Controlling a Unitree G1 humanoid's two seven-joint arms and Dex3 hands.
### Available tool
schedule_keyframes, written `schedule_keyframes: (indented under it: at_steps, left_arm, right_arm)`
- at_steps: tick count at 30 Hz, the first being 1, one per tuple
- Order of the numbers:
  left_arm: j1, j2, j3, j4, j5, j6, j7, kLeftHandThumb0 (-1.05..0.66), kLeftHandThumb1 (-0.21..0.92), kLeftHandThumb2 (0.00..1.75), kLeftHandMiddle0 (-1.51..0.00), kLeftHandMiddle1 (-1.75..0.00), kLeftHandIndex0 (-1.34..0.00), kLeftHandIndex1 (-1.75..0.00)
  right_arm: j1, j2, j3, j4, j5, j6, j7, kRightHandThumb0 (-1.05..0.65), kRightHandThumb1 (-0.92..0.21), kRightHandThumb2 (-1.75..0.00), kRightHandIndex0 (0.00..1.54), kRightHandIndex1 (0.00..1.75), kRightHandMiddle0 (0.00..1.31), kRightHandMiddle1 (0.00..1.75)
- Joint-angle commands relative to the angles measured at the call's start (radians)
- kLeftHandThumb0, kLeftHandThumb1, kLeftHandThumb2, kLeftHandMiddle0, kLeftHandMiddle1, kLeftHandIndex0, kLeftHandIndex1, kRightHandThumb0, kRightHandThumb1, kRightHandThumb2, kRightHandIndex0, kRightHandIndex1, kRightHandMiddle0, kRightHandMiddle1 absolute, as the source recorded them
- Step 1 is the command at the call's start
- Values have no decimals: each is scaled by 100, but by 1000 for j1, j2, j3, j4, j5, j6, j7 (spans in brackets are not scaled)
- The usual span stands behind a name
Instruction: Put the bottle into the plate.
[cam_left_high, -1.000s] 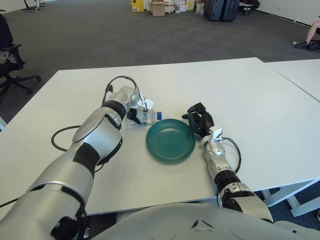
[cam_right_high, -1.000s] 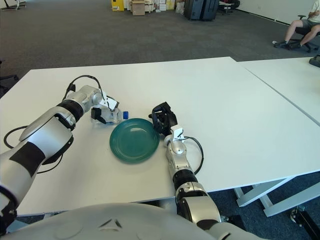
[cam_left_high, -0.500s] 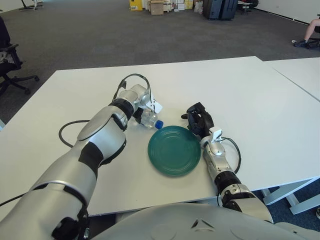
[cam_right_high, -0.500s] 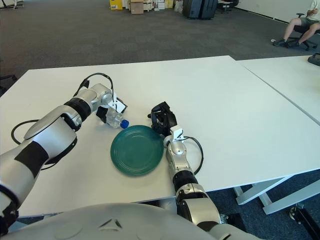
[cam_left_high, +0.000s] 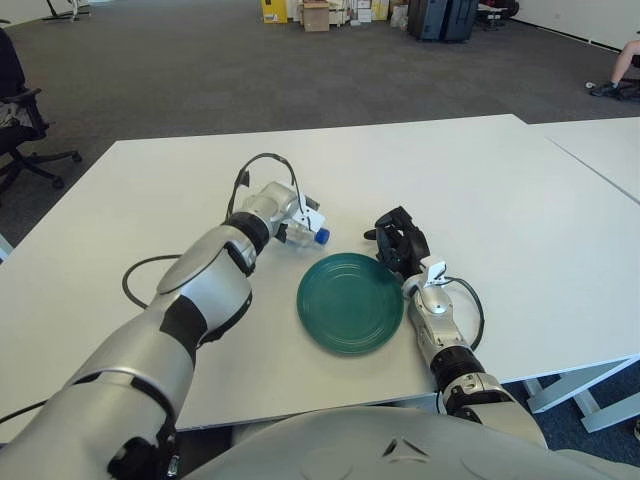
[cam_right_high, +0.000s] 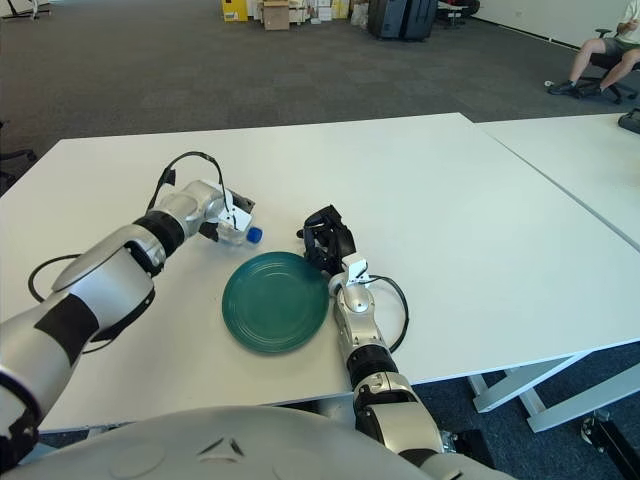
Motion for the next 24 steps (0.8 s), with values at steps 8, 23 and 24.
schedule_keyframes:
  at_steps: [8, 23, 24]
  left_arm:
    - [338, -35, -54, 181, 67, 194, 360, -89, 92, 83, 0, 0, 0, -2]
    - [390, -47, -38, 188, 82, 273, 508, -90, 92, 92, -8, -2, -2, -11]
    - [392, -47, -37, 188, 82, 272, 508, -89, 92, 91, -9, -2, -1, -14]
  right_arm:
    - [85, -17, -13, 43, 3, 50, -2, -37, -72, -80, 43, 116, 31, 175]
    - [99, -25, -22, 11, 24, 107, 21, -37, -72, -79, 41, 117, 31, 175]
    - [102, -26, -23, 7, 26, 110, 23, -37, -72, -80, 41, 118, 31, 175]
